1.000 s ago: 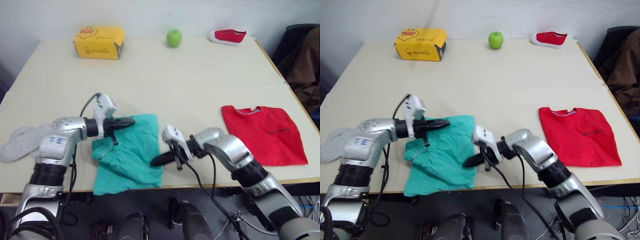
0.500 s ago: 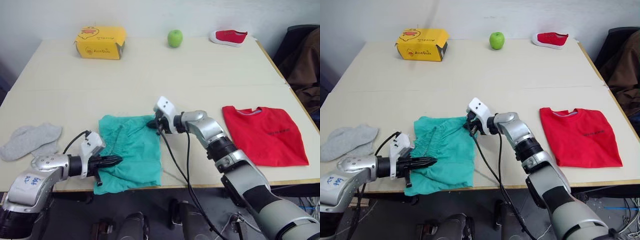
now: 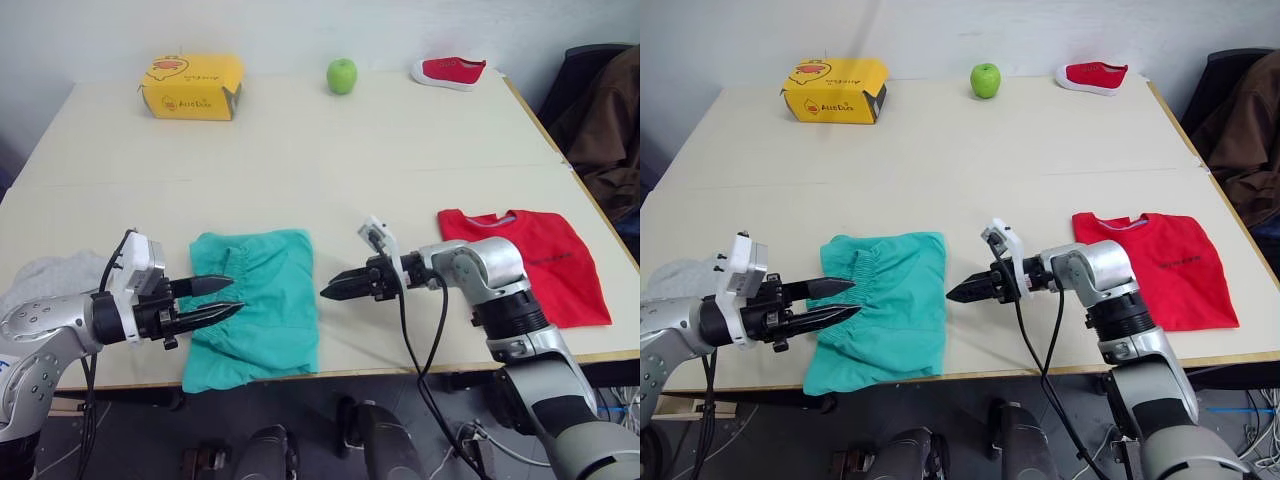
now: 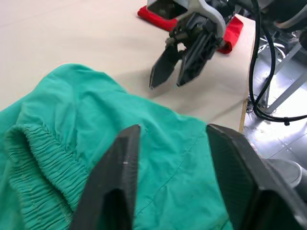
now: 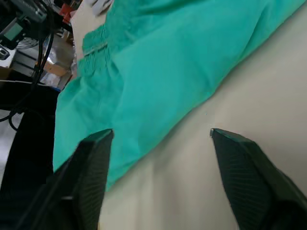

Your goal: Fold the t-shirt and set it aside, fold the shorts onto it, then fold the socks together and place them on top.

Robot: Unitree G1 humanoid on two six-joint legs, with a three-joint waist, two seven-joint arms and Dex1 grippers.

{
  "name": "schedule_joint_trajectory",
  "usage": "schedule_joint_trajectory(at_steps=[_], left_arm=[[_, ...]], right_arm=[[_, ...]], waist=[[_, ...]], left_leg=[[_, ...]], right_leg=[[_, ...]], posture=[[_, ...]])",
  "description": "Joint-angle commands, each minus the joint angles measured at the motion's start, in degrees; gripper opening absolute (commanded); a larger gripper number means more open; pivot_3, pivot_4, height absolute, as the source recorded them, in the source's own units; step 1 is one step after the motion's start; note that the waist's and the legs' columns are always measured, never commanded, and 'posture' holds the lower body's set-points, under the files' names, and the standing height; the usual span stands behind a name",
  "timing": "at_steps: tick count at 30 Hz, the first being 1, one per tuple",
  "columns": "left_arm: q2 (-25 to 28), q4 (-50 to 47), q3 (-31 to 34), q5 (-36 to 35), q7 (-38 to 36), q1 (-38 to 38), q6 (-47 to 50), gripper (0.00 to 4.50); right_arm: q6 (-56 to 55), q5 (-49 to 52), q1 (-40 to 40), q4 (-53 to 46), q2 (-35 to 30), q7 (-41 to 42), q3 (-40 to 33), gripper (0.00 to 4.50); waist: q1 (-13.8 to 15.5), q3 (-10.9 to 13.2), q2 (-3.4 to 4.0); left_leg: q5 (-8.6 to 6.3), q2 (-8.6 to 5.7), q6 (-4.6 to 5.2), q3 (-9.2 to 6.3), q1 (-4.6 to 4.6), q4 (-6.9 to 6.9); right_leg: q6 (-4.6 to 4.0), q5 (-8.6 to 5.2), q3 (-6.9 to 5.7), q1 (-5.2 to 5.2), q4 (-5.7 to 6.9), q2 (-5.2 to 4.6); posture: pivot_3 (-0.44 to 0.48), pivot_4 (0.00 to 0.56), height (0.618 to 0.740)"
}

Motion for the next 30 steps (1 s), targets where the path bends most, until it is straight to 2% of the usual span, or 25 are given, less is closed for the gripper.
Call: schedule_joint_trajectory(at_steps=[1, 2, 4, 9, 12, 23, 27, 30], left_arm=[[0.70, -0.96, 1.53, -1.35, 0.32, -0.77, -0.90, 3.35], [0.71, -1.06, 1.61, -1.47, 0.47, -0.84, -0.84, 3.70], [0.93, -0.96, 1.89, -1.47, 0.47, -0.91, -0.89, 4.45], [2.34, -0.31, 3.11, -1.26, 0.45, -1.18, -0.56, 4.45], [2.94, 0.12, 3.46, -1.45, 0.50, -1.73, -0.38, 4.50], [2.62, 0.14, 0.85, -1.16, 1.47, -3.93, -0.24, 4.50], [2.61, -0.33, -0.68, -3.85, 0.67, -5.94, 1.61, 4.50], [3.21, -1.04, -2.90, -6.56, -1.91, -7.86, 2.81, 4.50]], right_arm=[[3.81, 3.44, 0.26, -1.73, 4.86, -2.73, -1.14, 4.31], [4.37, 3.88, 0.44, -1.84, 5.66, -3.10, -1.25, 4.50], [4.20, 3.81, 0.50, -1.02, 8.40, -4.48, -0.50, 4.50], [1.37, 1.13, -0.63, 4.60, 15.12, -10.77, -0.19, 4.50], [-0.62, 0.47, -1.04, 6.53, 16.96, -13.21, -1.39, 3.85], [-1.48, 1.16, -0.08, 3.01, 14.83, -15.16, -2.28, 0.02], [2.11, 3.65, 0.19, -2.14, 10.75, -16.11, -5.93, 0.02], [8.57, 7.67, 0.63, -9.63, 5.13, -16.81, -11.75, 0.02]], waist=[[0.02, 0.00, 0.00], [0.06, 0.00, 0.00], [0.15, 0.00, 0.00], [0.07, -0.02, -0.03], [-0.08, -0.02, -0.03], [0.06, -0.02, -0.03], [0.54, -0.02, -0.03], [1.12, -0.01, -0.02]], left_leg=[[0.00, 0.02, -0.03, 0.00, 0.02, 0.00], [0.01, 0.02, -0.04, 0.00, 0.02, 0.00], [0.01, 0.02, -0.04, -0.01, 0.00, -0.01], [-0.01, 0.00, -0.02, -0.01, -0.02, 0.00], [-0.01, 0.01, -0.04, -0.01, 0.02, -0.02], [0.00, 0.01, -0.05, -0.02, 0.04, -0.02], [0.00, -0.02, -0.04, -0.04, 0.01, -0.02], [-0.01, -0.04, -0.01, -0.06, -0.13, -0.02]], right_leg=[[-0.01, 0.00, 0.00, 0.01, 0.01, 0.02], [-0.01, -0.01, 0.00, 0.00, 0.04, 0.03], [-0.01, -0.01, 0.00, 0.00, 0.15, 0.03], [-0.01, -0.01, 0.00, 0.02, 0.10, 0.02], [-0.02, -0.01, 0.01, 0.02, 0.12, 0.04], [-0.02, -0.01, 0.02, 0.06, 0.12, 0.03], [-0.02, -0.01, 0.03, 0.05, 0.12, 0.00], [0.00, 0.00, 0.02, -0.02, 0.02, -0.01]], posture=[[0.000, 0.150, 0.740], [0.000, 0.150, 0.740], [0.000, 0.150, 0.740], [0.000, 0.150, 0.740], [0.000, 0.150, 0.740], [0.000, 0.150, 0.740], [0.000, 0.150, 0.740], [0.000, 0.150, 0.740]])
